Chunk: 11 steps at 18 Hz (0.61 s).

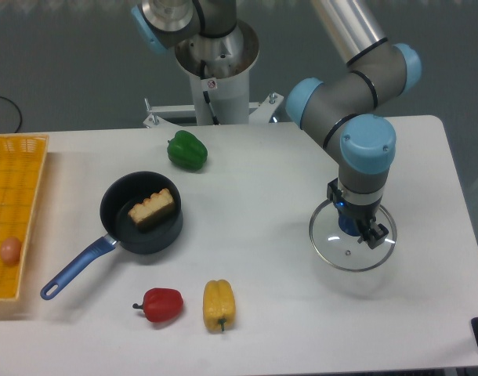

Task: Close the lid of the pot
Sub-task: 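Carry the glass lid in the gripper toward the blue saucepan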

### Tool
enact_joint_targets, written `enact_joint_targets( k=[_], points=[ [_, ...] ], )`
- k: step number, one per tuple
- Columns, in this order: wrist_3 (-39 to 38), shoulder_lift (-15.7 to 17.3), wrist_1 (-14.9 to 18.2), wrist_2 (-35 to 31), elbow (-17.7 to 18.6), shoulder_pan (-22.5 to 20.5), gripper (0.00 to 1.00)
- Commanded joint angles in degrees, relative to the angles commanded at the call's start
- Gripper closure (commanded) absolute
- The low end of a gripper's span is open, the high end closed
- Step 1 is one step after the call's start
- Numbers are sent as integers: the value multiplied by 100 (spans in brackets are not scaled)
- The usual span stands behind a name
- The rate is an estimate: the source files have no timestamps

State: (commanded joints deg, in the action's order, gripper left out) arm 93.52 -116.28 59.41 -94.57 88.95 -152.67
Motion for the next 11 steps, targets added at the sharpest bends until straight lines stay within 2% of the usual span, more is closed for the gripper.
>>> enact_joint_targets(
  k=[11],
  points=[
    [-9,44,0,0,26,61,37]
  ],
)
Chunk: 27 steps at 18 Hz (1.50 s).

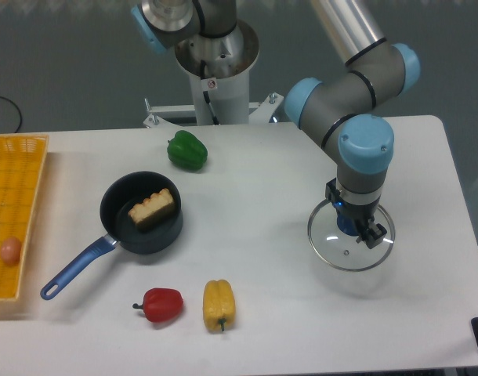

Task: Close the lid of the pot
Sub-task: 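Carry the glass lid in the gripper toward the blue saucepan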

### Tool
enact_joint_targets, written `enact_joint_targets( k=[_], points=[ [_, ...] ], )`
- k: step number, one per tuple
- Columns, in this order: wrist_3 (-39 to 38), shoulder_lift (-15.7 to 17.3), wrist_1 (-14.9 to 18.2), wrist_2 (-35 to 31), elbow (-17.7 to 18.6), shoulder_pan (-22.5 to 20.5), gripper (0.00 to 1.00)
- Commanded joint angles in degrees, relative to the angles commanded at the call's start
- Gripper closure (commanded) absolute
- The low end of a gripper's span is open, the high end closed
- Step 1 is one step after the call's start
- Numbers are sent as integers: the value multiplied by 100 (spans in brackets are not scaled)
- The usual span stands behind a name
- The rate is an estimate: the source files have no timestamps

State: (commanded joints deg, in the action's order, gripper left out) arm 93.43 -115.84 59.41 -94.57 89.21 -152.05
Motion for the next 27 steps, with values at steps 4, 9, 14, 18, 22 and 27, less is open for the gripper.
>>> enact_joint_targets(
  k=[4,9,14,18,22,27],
  points=[
    [-61,26,9,-35,17,131,37],
    [-228,132,18,-62,131,334,37],
    [-702,272,122,-62,211,702,37],
    [-1098,413,324,-62,211,1046,37],
    [-1475,571,650,-44,211,1353,37],
    [-2117,607,782,-18,211,1818,37]
  ],
)
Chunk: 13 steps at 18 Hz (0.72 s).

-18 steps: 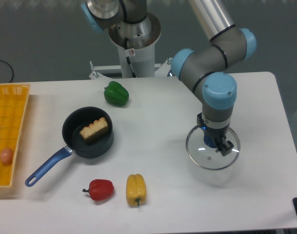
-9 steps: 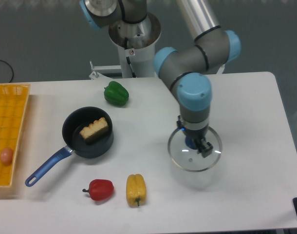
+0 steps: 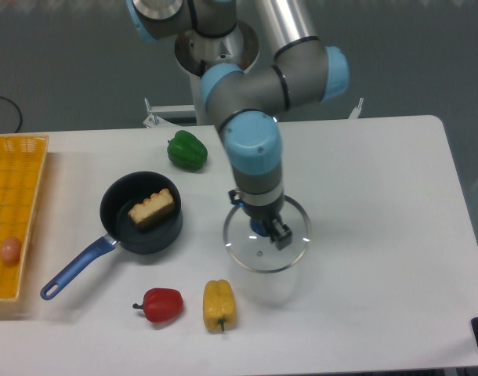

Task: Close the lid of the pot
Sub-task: 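Carry the glass lid in the gripper toward the blue saucepan, then lower the glass lid onto the saucepan rim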

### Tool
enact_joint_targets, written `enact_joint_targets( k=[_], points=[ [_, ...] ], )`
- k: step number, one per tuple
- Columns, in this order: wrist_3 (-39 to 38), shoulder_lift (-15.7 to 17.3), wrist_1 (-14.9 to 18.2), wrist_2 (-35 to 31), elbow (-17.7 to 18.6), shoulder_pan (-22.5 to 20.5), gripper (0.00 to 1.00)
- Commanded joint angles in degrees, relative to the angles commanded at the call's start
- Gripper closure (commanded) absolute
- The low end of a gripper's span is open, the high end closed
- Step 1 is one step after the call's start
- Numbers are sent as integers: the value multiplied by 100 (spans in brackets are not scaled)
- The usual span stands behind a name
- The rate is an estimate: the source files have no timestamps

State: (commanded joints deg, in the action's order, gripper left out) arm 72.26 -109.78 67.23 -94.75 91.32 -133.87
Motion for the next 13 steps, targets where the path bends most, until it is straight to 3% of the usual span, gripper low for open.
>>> enact_joint_targets(
  k=[6,13],
  points=[
    [-756,26,18,70,0,642,37],
    [-1109,219,176,255,184,1038,37]
  ],
)
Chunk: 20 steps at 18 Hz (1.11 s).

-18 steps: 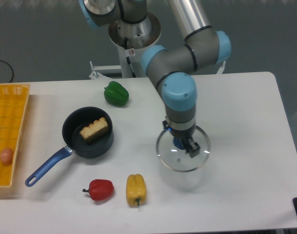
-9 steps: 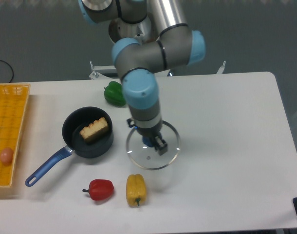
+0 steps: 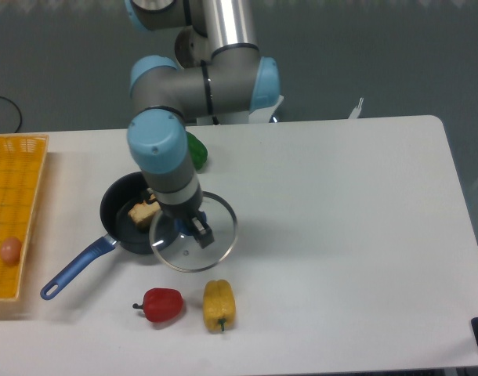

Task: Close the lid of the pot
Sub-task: 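Lower the glass lid onto the saucepan rim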

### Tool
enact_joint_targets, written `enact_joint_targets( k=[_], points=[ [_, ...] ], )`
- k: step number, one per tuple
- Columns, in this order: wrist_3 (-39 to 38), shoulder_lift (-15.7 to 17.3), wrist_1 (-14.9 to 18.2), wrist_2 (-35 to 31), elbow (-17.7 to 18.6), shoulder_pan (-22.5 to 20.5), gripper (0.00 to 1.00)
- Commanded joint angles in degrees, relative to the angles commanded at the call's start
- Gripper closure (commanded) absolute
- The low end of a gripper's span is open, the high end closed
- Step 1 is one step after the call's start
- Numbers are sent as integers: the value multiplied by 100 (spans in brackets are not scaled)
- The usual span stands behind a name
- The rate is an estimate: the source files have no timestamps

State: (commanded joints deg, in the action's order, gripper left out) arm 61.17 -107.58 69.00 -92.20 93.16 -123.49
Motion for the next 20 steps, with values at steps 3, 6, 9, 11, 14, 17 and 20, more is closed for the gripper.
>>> enact_joint_targets(
  k=[3,6,9,11,14,17,20],
  points=[
    [-9,176,-53,70,220,105,37],
    [-18,334,-62,70,395,211,37],
    [-245,378,-79,62,475,378,37],
    [-325,378,-88,53,502,466,37],
    [-465,387,-97,44,633,589,37],
    [-527,387,-202,44,765,686,38],
    [-536,396,-290,35,835,730,38]
  ],
)
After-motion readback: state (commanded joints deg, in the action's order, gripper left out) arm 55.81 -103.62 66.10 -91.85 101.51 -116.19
